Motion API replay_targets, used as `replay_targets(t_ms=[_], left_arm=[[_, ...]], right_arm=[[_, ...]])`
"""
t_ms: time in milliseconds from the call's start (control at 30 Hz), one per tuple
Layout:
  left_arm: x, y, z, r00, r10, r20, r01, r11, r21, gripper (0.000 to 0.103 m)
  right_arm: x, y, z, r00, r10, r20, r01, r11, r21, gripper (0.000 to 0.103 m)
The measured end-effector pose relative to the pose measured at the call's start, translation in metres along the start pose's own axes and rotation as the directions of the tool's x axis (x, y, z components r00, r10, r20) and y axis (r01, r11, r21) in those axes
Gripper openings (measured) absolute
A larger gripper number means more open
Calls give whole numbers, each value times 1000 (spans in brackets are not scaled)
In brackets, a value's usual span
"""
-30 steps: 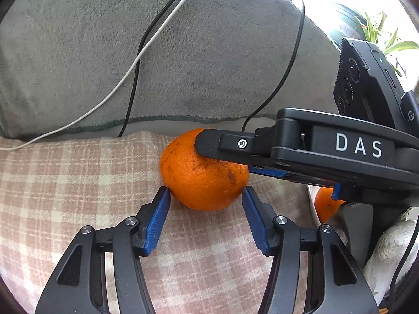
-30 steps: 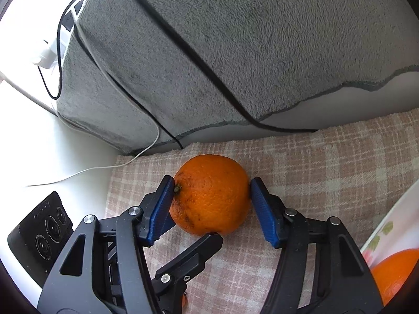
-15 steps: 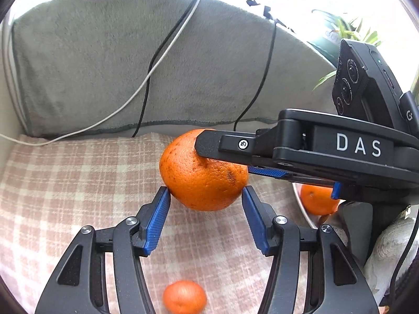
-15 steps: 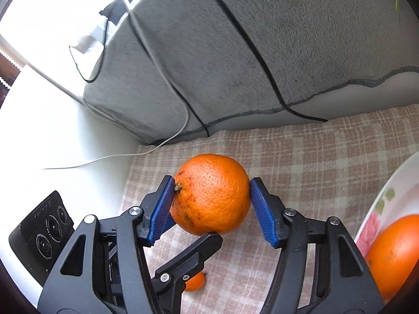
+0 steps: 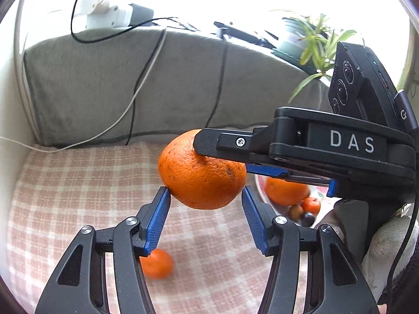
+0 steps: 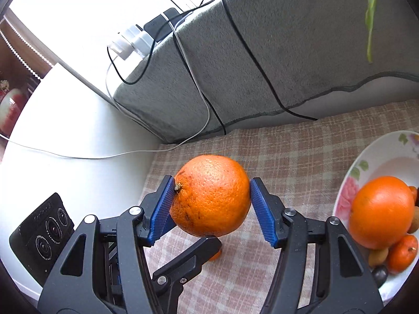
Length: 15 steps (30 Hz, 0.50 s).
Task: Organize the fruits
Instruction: 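Lift the large orange with both grippers and lower it into the floral bowl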
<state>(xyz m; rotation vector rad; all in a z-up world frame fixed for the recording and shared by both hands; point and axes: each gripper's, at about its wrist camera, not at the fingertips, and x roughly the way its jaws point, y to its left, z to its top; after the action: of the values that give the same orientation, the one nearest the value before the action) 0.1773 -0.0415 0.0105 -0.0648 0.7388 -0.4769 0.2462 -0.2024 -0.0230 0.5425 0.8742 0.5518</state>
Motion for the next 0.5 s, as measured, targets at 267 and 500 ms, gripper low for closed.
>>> replay_targets(t_ms=[267,500], left_arm=[[-17,-31,-9,1000,-4,17,3,999,45,56],[-10,-60,-6,1000,-15,22,13,996,93,55]], right_arm=[[-36,-6,-9,999,3,44,-3,1000,-1,62],[-66,-22,-13,996,10,87,-11,1000,5,61]])
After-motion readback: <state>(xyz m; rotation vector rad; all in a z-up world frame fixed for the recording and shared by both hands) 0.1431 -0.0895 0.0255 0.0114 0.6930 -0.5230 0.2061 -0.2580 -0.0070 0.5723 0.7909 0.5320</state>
